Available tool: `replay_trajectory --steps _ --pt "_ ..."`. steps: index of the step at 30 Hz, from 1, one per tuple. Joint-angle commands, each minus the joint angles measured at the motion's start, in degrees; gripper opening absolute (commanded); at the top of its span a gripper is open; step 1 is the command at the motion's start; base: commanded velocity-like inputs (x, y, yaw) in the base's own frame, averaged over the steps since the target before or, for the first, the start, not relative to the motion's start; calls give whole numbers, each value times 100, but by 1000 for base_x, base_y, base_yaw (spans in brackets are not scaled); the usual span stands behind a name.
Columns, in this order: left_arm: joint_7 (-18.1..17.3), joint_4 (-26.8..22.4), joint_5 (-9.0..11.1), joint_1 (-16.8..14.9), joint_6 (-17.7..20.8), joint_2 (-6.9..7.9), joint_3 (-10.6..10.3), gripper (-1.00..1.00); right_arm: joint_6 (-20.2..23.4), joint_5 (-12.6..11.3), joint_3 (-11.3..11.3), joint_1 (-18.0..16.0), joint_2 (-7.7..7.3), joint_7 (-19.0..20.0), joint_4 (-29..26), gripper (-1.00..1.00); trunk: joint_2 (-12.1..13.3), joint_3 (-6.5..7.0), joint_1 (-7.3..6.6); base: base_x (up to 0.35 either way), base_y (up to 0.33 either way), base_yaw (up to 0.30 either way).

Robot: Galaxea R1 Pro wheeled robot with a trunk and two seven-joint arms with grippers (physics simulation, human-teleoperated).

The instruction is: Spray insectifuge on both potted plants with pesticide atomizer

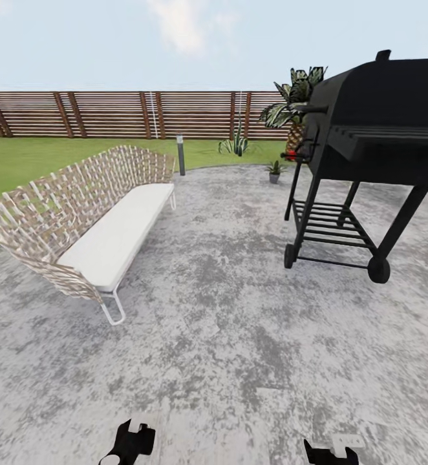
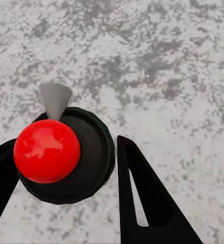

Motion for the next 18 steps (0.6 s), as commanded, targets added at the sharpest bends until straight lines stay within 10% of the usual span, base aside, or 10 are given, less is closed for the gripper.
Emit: replay_trajectory --steps 1,18 --pt "26 6 52 -2 -21 -1 -51 -100 -19 -62 42 -4 -2 29 6 100 -2 -5 3 339 0 0" --pt "26 6 52 -2 -21 -2 -51 -100 -19 -62 42 -4 -11 29 11 100 -2 -5 3 339 0 0"
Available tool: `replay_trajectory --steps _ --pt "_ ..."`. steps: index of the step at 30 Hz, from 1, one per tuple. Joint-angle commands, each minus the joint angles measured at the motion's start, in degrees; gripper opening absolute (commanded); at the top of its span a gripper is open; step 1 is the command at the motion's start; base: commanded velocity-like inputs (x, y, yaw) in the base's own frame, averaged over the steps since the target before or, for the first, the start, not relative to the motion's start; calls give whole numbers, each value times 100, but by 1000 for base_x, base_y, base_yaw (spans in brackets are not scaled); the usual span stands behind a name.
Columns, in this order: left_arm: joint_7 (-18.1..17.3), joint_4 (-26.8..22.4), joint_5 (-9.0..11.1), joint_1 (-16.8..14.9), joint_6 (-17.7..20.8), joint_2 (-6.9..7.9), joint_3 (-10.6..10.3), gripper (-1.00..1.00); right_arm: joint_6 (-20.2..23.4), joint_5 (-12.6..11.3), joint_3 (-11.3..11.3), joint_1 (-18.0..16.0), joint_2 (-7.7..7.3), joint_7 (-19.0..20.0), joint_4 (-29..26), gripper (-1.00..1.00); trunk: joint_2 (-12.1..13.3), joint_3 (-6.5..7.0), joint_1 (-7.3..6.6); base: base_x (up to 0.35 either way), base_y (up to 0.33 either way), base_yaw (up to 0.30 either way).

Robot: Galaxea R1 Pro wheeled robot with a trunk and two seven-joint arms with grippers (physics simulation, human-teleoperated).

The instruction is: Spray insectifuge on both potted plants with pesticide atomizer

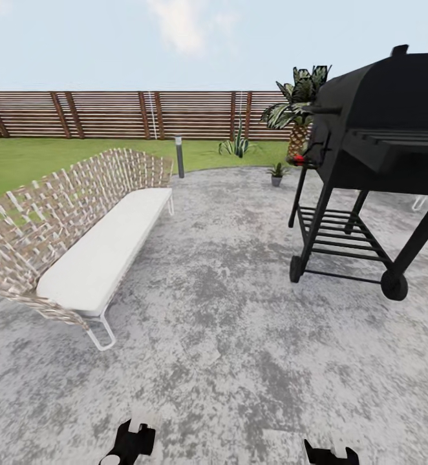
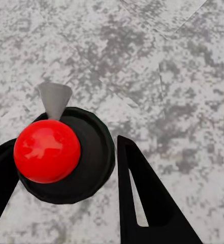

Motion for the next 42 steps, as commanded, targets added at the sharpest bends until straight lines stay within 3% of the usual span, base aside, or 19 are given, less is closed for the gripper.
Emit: replay_trajectory --steps 1,42 --pt "26 6 52 -5 -21 2 -51 -100 -19 -62 42 -4 -2 29 5 100 -2 -5 3 339 0 0" --pt "26 6 52 -6 -21 -3 -51 -100 -19 -62 42 -4 6 35 1 100 -2 -5 3 339 0 0"
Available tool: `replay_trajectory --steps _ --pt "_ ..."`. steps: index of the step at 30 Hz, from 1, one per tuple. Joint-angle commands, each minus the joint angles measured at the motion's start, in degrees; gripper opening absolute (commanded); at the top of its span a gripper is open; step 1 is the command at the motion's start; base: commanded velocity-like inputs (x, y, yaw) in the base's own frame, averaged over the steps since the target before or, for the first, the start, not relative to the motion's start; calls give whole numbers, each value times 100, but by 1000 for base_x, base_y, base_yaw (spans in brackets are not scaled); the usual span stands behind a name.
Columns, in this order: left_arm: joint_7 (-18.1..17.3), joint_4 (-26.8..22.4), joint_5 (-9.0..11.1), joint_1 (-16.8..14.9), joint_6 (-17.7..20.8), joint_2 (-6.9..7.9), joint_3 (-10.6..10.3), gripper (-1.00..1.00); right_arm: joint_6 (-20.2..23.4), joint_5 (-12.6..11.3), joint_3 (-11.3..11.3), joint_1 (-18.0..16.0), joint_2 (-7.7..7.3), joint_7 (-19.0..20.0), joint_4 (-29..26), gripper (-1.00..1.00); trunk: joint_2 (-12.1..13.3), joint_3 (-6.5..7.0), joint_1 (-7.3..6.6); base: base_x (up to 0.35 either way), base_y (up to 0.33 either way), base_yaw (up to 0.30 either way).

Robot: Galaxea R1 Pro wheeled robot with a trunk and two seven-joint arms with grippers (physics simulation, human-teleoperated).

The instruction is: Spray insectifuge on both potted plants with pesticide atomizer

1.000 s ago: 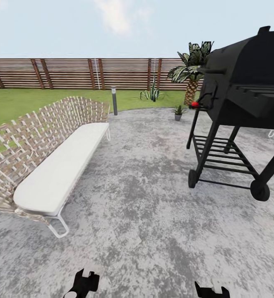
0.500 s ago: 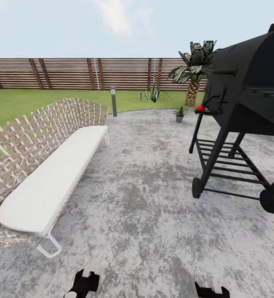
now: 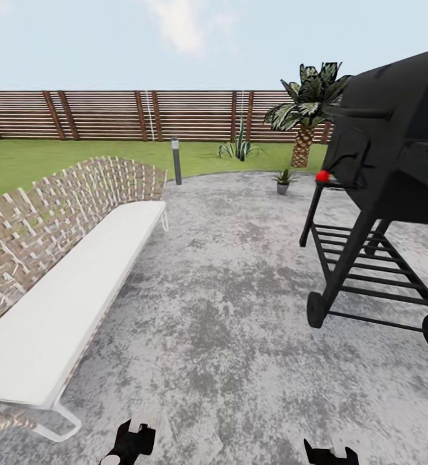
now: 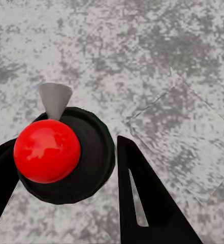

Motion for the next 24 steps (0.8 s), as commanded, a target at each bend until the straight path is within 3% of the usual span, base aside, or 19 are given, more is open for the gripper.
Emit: replay_trajectory --steps 1,24 --pt "26 6 52 -4 -21 2 -51 -100 -19 -62 42 -4 -2 30 7 100 -2 -5 3 339 0 0" --pt "42 6 47 -4 -13 7 -42 -100 -19 -62 42 -4 -1 33 7 100 -2 -5 3 339 0 0"
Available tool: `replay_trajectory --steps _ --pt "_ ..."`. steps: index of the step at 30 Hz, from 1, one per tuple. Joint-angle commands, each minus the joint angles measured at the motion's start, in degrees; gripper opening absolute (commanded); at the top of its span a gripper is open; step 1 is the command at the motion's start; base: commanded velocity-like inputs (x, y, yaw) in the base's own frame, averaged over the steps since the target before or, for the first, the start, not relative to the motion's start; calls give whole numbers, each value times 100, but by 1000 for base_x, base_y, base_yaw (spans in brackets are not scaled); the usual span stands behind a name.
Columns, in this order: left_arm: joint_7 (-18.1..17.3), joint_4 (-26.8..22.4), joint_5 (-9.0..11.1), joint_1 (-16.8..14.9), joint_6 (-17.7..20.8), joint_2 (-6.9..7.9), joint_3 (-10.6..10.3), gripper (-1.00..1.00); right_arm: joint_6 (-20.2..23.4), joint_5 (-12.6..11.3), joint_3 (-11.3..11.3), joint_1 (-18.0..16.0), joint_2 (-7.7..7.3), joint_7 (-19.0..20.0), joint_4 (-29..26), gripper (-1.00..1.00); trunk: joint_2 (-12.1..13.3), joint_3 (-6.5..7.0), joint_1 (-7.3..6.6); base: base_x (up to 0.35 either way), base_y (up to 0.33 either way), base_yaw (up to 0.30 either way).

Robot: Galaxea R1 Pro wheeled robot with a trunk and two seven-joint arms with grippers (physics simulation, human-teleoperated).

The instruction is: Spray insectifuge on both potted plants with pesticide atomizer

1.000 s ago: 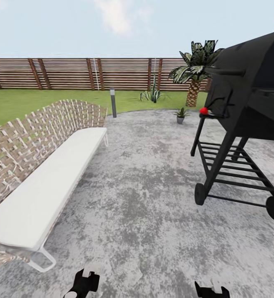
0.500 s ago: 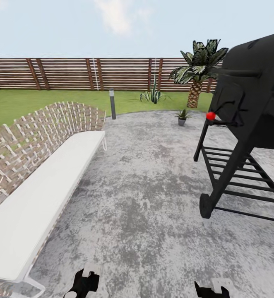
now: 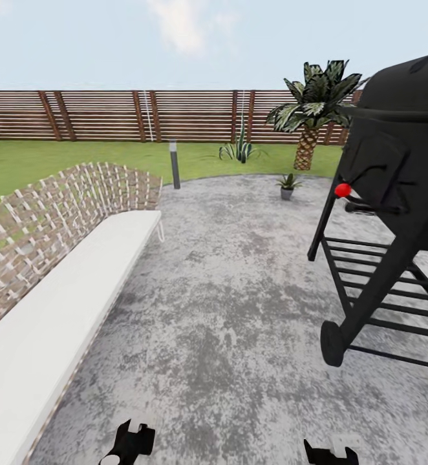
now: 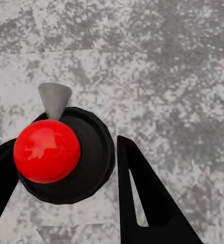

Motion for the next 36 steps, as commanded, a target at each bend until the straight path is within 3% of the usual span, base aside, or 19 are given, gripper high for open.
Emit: replay_trajectory --steps 1,36 --pt "25 6 54 -4 -21 0 -51 -100 -19 -62 42 -4 -2 29 7 100 -2 -5 3 339 0 0" --pt "22 6 56 -5 -21 0 -51 -100 -19 -62 42 -4 -2 29 7 100 -2 -5 3 339 0 0"
